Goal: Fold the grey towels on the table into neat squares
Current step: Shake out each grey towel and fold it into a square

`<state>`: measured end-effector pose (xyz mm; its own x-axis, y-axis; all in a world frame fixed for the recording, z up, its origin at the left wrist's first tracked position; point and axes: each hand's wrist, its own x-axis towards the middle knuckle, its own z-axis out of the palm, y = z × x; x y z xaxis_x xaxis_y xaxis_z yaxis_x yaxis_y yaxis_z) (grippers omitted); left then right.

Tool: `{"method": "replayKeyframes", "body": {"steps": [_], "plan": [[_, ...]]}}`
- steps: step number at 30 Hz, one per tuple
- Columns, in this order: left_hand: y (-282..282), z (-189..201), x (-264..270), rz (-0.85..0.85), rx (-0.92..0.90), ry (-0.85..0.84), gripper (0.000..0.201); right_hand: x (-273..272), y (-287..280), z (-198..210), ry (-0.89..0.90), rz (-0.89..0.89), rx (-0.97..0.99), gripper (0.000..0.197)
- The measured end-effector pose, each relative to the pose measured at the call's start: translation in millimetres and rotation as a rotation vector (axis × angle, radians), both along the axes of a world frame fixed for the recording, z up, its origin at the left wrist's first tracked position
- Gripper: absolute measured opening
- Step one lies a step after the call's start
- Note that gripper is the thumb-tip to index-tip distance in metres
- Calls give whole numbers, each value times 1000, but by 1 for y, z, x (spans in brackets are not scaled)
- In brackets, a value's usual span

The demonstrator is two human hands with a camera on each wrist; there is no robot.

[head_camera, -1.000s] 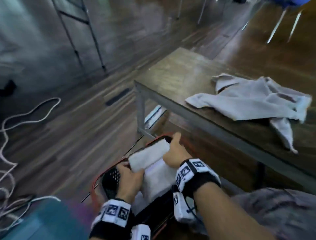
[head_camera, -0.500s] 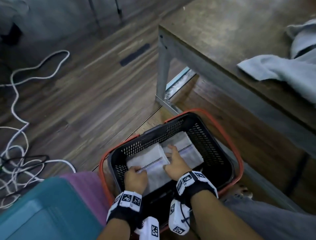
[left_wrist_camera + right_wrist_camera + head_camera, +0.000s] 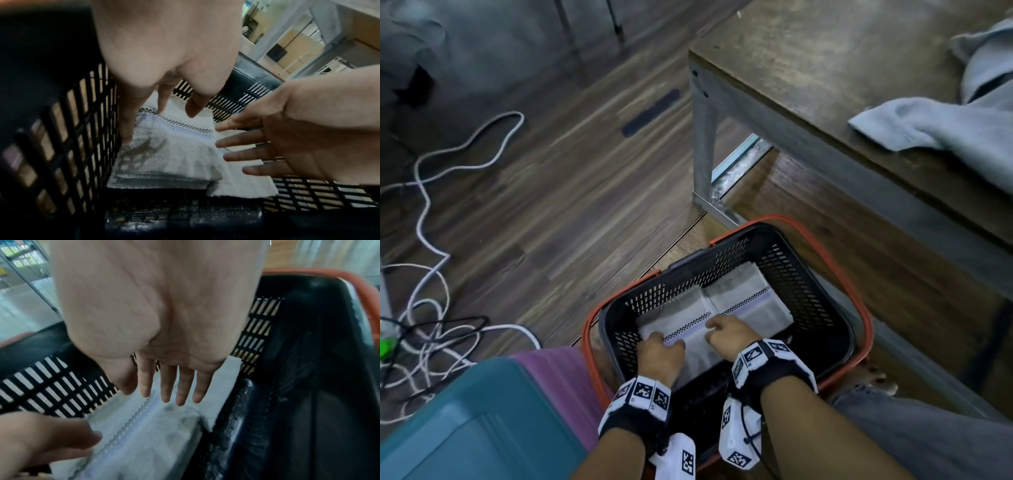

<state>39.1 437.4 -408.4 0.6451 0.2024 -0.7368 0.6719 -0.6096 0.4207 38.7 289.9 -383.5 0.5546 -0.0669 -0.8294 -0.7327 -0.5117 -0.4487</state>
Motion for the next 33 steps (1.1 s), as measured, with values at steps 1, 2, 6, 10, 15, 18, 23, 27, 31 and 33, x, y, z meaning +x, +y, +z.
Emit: {"method": "replayKeyframes", "body": {"steps": [1,2,6,10,15,18,23,27,31,33], "plan": [[-2,4,1,-1,7,-7,53,4,0,5,-37,-11,-2,39],[-4,10,2,10,9,-16,51,8,0,11,-78,-22,1,37],[-11,38,10,90,-63,-118,30,21,-1,46,-167,-25,40,26],[-21,81,20,178,-268,-389,7,41,-18,102,-308,-54,100,20],[-52,149,37,183,-511,-638,14,54,-62,214,-564,-194,122,21],[-89,194,45,35,-621,-688,15,35,-106,293,-785,-258,88,18],[-187,259,47,-592,-601,-817,12,-39,-193,376,-971,-463,-76,18],[-262,274,44,-1059,-378,-881,11,-98,-253,370,-930,-629,-191,20],[-302,272,47,-1379,55,-831,28,-140,-299,336,-889,-735,-299,18],[-315,271,47,-1425,176,-882,28,-151,-315,318,-874,-778,-249,16]]}}
